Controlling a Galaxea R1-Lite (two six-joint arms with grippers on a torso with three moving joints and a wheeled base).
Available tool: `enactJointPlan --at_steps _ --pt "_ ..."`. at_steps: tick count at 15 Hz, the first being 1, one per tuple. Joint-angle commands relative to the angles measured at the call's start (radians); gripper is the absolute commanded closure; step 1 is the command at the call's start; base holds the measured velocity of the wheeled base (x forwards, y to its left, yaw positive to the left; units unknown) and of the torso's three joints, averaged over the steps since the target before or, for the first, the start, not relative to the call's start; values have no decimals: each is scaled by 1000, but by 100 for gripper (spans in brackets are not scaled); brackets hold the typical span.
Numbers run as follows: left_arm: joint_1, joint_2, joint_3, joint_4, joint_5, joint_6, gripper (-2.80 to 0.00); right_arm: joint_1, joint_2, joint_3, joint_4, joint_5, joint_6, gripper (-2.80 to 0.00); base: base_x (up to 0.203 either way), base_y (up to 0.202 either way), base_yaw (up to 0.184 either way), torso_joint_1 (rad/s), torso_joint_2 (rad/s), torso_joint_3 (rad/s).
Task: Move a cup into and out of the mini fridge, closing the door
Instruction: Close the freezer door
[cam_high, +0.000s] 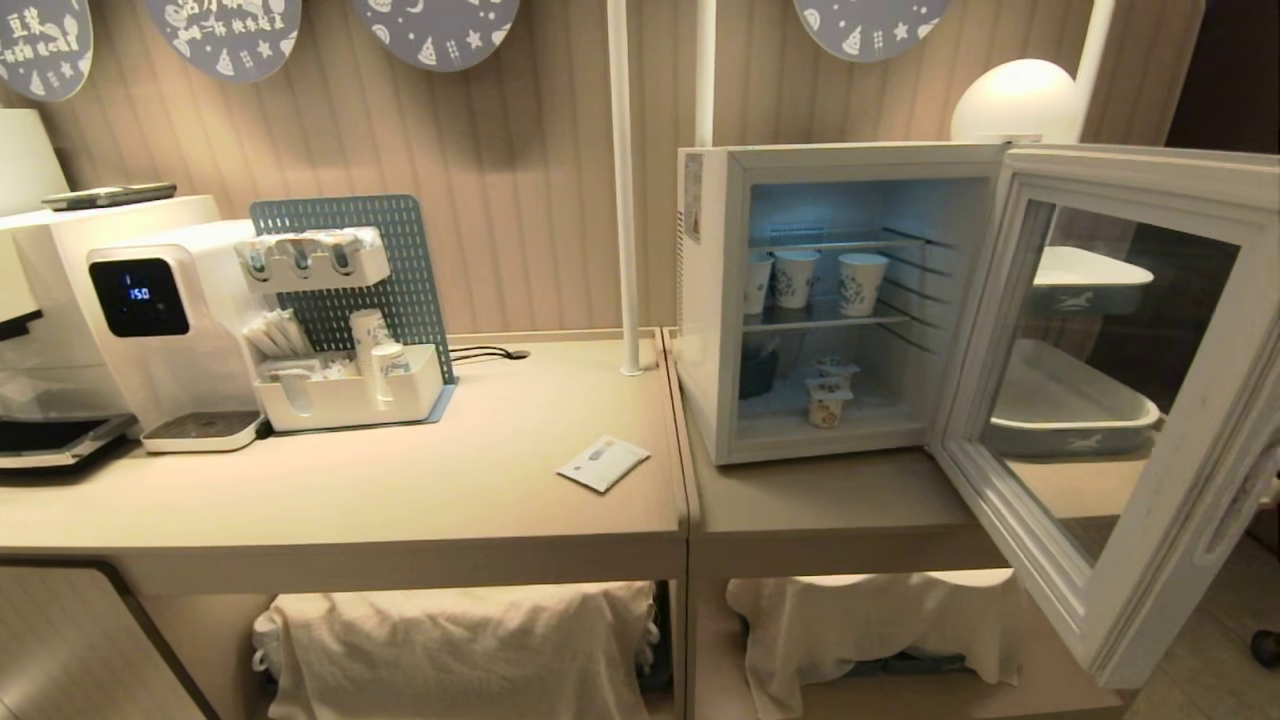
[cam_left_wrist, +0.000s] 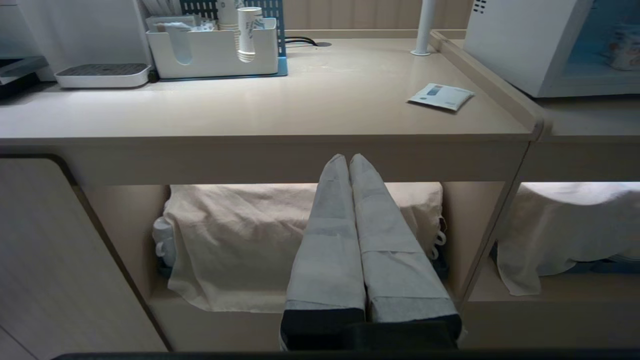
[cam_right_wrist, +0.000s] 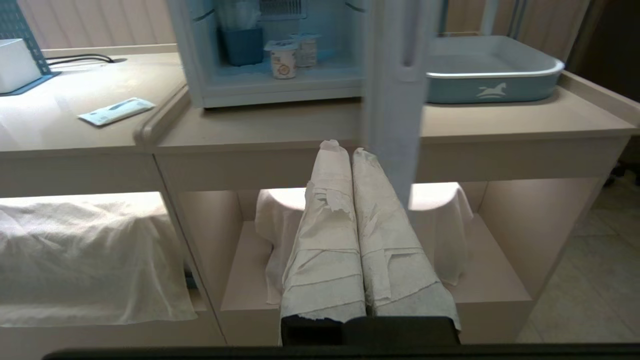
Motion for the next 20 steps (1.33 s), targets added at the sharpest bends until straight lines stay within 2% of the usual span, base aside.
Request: enactJointPlan --at_steps 1,15,20 --pt "0 0 2 0 1 0 0 0 2 2 0 0 1 0 0 -192 -1 2 4 -1" --pt "0 0 2 0 1 0 0 0 2 2 -3 3 4 0 0 -190 0 2 2 2" --pt "0 0 2 0 1 0 0 0 5 -7 17 3 3 0 3 -20 7 1 0 0"
